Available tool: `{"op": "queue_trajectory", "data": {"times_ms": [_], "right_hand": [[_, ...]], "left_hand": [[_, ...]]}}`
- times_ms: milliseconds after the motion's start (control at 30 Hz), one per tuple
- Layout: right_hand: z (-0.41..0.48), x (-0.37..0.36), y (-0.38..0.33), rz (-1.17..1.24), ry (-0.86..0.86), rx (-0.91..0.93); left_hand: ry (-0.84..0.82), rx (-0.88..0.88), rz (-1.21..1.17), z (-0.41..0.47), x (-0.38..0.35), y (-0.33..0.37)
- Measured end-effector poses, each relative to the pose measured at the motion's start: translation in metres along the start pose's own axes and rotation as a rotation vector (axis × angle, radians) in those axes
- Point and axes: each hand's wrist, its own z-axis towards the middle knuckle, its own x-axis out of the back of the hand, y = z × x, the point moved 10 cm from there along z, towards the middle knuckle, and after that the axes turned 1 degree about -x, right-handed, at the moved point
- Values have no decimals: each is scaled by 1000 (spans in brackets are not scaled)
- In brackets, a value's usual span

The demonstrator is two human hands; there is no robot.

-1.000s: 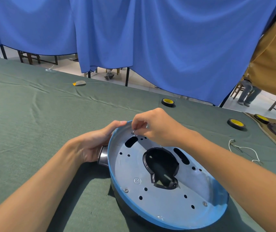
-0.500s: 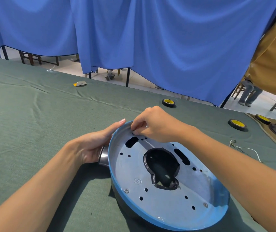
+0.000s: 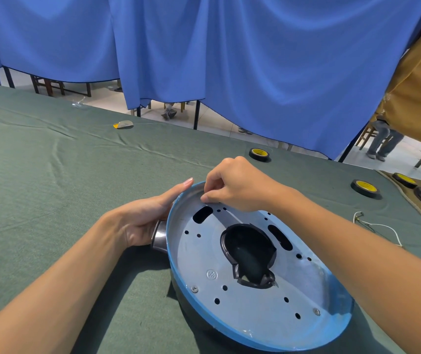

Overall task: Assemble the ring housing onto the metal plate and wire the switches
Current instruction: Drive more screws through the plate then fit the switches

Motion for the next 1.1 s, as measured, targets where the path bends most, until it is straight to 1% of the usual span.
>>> {"op": "queue_trajectory", "data": {"times_ms": [133, 267, 400, 533, 600, 733, 800, 1000, 1100], "right_hand": [[0, -2, 3, -18, -3, -20], [-1, 2, -2, -34, 4, 15], [-2, 3, -8, -23, -13, 55], [-4, -2, -7, -12, -56, 49], [-5, 0, -9, -10, -49, 55], [-6, 5, -13, -13, -34, 65], [-6, 4, -14, -30, -37, 61], [-4, -6, -1, -64, -5, -29], [-3, -4, -4, -86, -4, -5]], "left_hand": [[-28, -14, -8, -1, -1, 1], [-11, -15, -22, 5, 3, -1], [23, -15, 66, 6, 5, -3], [59, -62, 105, 5, 9, 1], [57, -75, 124, 5, 8, 2], [-32, -62, 48, 6, 1, 2], [-51, -55, 26, 8, 2, 0], [-12, -58, 49, 9, 3, 0], [0, -62, 42, 9, 4, 1]]}}
